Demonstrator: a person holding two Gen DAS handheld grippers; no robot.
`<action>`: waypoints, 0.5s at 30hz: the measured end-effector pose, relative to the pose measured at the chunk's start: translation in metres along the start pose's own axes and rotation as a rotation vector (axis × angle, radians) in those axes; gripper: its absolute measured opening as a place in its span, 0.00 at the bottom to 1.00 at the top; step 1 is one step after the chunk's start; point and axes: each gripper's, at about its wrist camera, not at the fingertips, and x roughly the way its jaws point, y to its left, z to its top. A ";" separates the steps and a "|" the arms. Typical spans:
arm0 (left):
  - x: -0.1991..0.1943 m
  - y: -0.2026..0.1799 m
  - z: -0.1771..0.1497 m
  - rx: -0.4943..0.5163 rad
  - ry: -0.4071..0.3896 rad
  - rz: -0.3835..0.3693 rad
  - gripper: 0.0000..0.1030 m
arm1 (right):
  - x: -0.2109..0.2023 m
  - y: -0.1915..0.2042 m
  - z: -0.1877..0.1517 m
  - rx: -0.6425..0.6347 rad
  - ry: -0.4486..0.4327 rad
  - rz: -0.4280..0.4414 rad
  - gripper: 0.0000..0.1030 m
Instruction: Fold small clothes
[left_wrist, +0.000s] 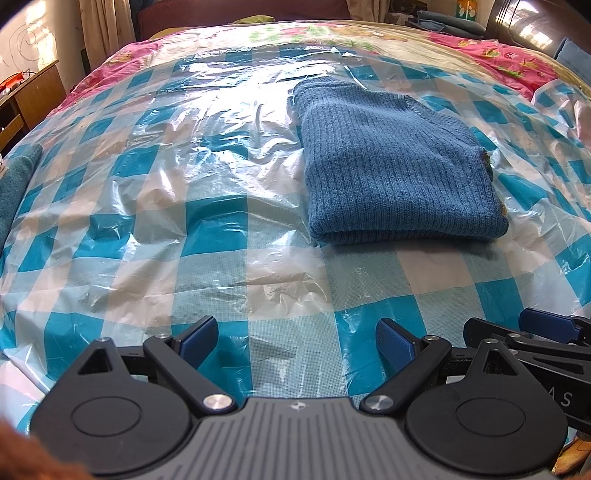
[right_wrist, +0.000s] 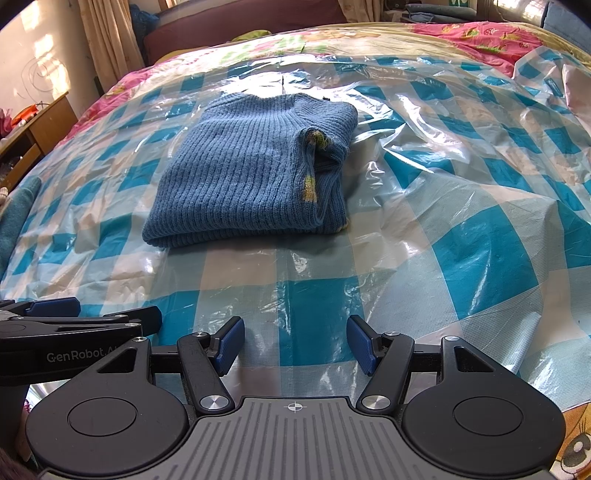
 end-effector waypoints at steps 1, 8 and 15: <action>0.000 0.000 0.000 0.000 -0.001 0.001 0.93 | 0.000 0.000 0.000 -0.001 0.000 0.001 0.60; 0.000 0.000 0.000 -0.001 -0.002 0.002 0.93 | 0.000 0.000 0.000 0.000 0.000 0.001 0.60; 0.000 0.001 0.001 -0.004 -0.003 0.002 0.93 | -0.001 0.001 0.000 -0.001 -0.001 0.001 0.61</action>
